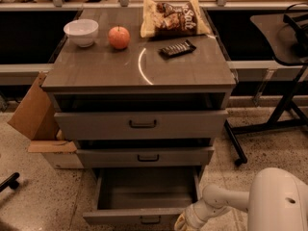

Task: Close bottom drawer

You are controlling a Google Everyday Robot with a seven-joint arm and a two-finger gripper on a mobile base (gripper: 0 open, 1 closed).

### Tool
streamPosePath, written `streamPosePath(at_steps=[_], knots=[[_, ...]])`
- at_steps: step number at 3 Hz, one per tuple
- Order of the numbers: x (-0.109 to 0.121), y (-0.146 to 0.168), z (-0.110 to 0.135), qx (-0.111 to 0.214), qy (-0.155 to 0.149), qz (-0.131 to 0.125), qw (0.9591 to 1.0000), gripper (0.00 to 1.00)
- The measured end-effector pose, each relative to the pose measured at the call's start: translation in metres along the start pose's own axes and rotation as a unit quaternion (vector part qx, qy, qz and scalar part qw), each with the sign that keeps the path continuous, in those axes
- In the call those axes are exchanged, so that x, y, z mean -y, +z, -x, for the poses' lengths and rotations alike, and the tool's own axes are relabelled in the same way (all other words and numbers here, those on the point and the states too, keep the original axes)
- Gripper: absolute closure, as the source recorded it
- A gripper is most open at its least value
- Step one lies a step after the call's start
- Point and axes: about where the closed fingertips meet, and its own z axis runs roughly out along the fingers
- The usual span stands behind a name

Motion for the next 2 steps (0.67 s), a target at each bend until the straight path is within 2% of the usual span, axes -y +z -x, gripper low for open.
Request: streamPosePath(at_steps=[1,2], knots=[[0.0167,0.0021,-0.0098,0.001,0.008,-0.026,0.9996,1.0],[0.0167,0.002,-0.0098,0.001,0.008,-0.026,0.9996,1.0]])
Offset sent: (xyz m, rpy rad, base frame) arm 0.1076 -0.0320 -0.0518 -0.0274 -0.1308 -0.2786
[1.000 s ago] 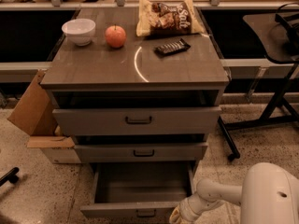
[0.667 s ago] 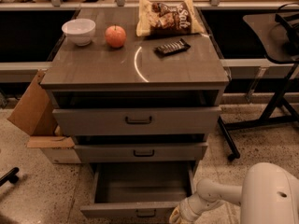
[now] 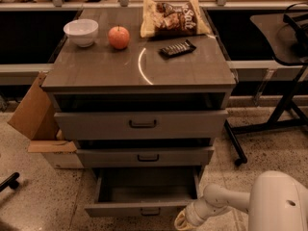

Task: Close bottom drawer

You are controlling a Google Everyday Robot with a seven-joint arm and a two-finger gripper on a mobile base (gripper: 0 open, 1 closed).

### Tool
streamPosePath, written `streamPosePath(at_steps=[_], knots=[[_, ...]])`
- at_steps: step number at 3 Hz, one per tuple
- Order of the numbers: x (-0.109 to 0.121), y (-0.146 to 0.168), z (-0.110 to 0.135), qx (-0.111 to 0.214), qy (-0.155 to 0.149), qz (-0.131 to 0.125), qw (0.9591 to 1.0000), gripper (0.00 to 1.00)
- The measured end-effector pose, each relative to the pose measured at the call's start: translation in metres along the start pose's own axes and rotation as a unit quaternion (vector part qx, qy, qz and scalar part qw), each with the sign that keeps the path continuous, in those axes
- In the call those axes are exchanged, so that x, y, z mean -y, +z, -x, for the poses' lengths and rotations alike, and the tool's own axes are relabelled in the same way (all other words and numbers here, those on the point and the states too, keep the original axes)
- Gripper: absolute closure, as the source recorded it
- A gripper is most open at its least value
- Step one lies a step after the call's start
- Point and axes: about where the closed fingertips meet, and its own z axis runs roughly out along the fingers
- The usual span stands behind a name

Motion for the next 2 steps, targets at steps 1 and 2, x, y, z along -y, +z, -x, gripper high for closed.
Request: streamPosePath(at_steps=[1,2], knots=[[0.0326,-0.0029,-0.0309,-0.009,0.038,-0.056,0.9976,1.0],[0.0326,-0.0029,-0.0309,-0.009,0.038,-0.056,0.9977,1.0]])
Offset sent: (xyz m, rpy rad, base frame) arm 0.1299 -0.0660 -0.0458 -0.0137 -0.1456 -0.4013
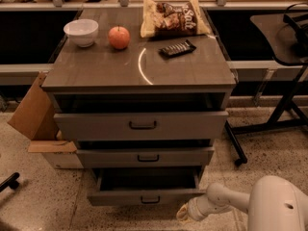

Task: Close bottom drawer

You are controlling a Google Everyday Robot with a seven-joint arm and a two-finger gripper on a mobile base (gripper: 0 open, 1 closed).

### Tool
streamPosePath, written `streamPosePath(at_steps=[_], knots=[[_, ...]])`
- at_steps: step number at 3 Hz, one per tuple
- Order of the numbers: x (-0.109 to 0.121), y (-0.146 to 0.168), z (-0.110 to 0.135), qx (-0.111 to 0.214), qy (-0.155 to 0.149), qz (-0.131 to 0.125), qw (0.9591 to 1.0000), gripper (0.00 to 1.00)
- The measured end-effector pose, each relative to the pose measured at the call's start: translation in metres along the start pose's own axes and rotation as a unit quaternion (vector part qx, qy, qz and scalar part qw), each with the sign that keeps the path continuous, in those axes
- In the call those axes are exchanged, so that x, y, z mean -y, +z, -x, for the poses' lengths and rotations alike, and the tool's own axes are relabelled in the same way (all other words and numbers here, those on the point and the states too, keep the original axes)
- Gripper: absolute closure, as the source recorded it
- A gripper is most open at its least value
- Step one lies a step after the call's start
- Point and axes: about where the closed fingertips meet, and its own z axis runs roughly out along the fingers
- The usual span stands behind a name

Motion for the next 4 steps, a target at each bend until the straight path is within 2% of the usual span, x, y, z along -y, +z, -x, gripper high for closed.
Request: streamPosePath(at_steps=[1,2,4], knots=[[0.016,-0.001,-0.006,-0.004,0.021,-0.028,0.9994,1.0],[0.038,-0.005,-0.014,-0.005,0.048,-0.068,0.9965,1.0],[0.065,-0.021,-0.016,0.012,0.105,-0.137,0.9848,1.0]])
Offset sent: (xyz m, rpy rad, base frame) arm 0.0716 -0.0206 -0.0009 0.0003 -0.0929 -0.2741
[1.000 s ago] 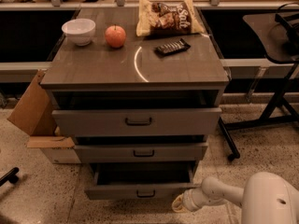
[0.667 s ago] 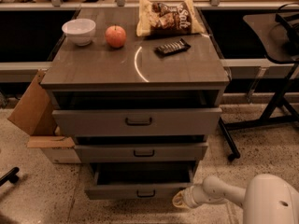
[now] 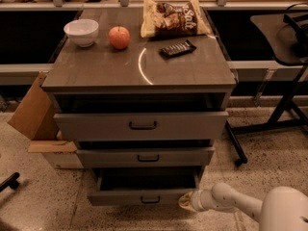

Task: Close bottom drawer

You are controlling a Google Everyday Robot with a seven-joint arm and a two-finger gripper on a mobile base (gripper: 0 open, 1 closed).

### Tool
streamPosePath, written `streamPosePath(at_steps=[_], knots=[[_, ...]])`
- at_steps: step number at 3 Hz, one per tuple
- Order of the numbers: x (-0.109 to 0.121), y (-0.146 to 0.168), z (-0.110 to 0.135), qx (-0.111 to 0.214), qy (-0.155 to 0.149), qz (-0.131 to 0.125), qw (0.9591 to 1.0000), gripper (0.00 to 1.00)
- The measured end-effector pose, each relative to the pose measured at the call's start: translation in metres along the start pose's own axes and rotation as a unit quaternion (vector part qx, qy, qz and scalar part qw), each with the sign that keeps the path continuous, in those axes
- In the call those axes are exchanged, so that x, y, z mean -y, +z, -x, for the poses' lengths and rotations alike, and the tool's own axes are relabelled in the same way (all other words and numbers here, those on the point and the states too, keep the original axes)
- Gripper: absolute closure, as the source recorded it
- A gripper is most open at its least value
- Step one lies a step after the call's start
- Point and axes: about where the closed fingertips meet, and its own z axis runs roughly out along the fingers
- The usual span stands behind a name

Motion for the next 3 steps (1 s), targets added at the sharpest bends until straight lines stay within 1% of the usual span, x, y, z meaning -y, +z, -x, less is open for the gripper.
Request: streamPosePath(at_steps=[1,3], knots=[[0.015,0.001,0.005,0.011,0.02,-0.02,0.9995,1.0],[0.041,0.008,0.013,0.02,0.051,-0.044,0.9975,1.0]])
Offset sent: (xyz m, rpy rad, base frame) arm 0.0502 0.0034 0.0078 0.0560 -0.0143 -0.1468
